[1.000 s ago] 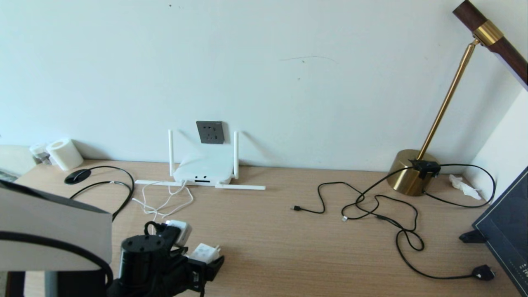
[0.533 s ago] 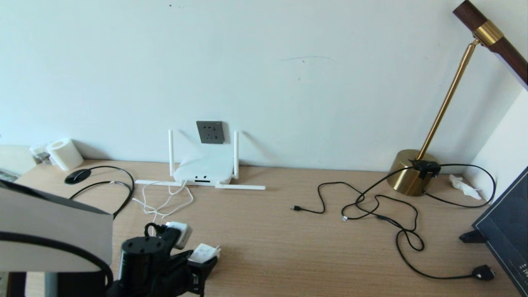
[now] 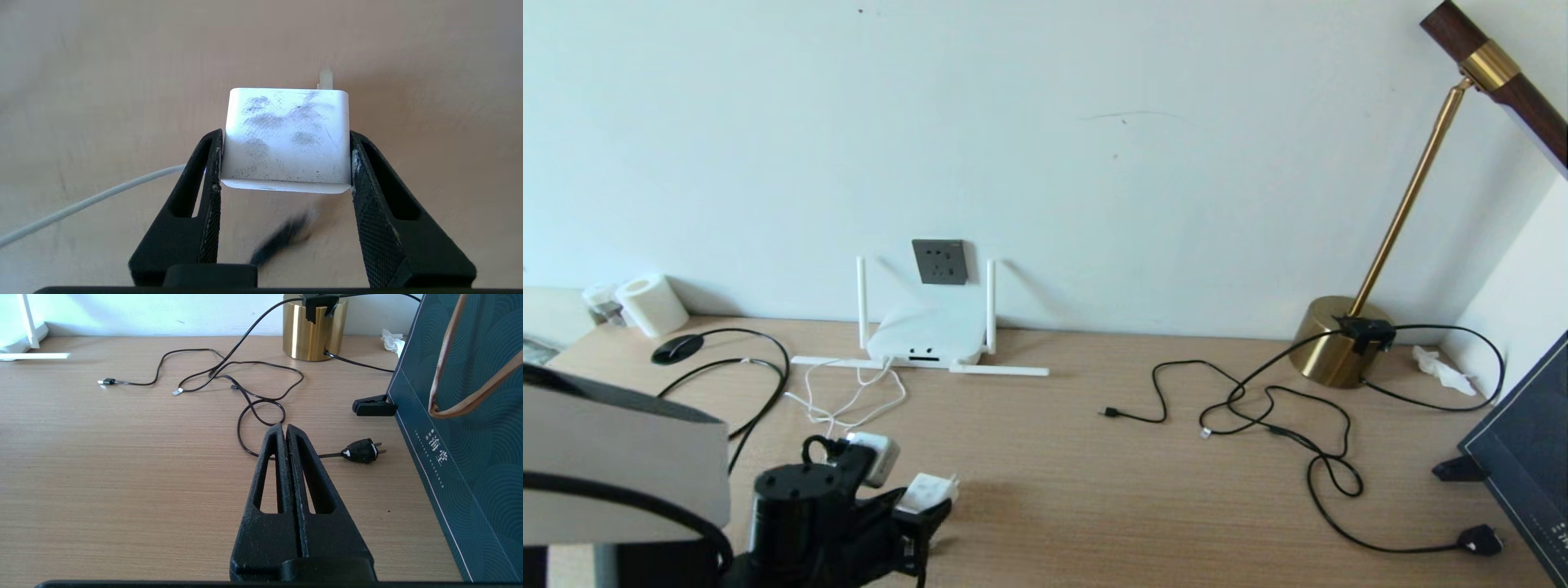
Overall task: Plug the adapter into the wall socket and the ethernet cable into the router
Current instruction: Plug plug into socket
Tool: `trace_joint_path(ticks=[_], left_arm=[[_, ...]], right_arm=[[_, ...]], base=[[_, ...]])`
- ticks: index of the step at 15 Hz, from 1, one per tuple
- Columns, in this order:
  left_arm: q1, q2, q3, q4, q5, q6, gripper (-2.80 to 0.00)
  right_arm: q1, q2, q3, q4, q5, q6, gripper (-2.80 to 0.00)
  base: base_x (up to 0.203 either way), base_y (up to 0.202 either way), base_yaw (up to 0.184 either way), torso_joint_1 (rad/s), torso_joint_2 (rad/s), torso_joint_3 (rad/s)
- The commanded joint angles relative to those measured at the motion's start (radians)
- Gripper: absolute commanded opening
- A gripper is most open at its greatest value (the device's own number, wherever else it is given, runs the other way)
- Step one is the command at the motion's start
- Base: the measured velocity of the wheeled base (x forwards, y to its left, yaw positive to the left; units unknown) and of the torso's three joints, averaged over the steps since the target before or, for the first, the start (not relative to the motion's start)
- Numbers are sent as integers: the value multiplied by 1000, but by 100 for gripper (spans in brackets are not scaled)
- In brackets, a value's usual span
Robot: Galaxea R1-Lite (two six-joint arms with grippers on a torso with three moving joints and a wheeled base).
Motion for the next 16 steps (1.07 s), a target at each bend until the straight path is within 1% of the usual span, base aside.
trace_joint_path(ticks=[1,2,3,4,5,6,7,8,9,10,11,12,13,16], left_arm=[[30,-73,-126,47,-1,12,-280],[47,-113,-196,167,-5,15,-280],[61,-159,-279,320,-16,3,-280],[70,-194,-375,493,-24,-41,-280],[74,-217,-472,666,-32,-118,-280],[79,-235,-571,844,-49,-242,-280],[85,-250,-670,1028,-91,-423,-280],[99,-261,-757,1204,-172,-605,-280],[124,-267,-817,1312,-282,-743,-280],[166,-267,-855,1381,-393,-868,-280],[217,-261,-884,1423,-478,-971,-280],[254,-247,-899,1452,-540,-1036,-280],[284,-237,-903,1474,-572,-1055,-280],[395,-212,-901,1515,-638,-1059,-280]], right_arm=[[0,2,0,-1,0,0,-280],[0,2,0,-1,0,0,-280],[0,2,0,-1,0,0,-280],[0,2,0,-1,0,0,-280],[0,2,0,-1,0,0,-280],[0,2,0,-1,0,0,-280],[0,2,0,-1,0,0,-280],[0,2,0,-1,0,0,-280],[0,2,0,-1,0,0,-280],[0,2,0,-1,0,0,-280],[0,2,0,-1,0,0,-280],[0,2,0,-1,0,0,-280],[0,2,0,-1,0,0,-280],[0,2,0,-1,0,0,-280]], base=[[0,0,0,0,0,0],[0,0,0,0,0,0],[0,0,0,0,0,0],[0,0,0,0,0,0],[0,0,0,0,0,0],[0,0,0,0,0,0],[0,0,0,0,0,0],[0,0,0,0,0,0],[0,0,0,0,0,0],[0,0,0,0,0,0],[0,0,0,0,0,0],[0,0,0,0,0,0],[0,0,0,0,0,0],[0,0,0,0,0,0]])
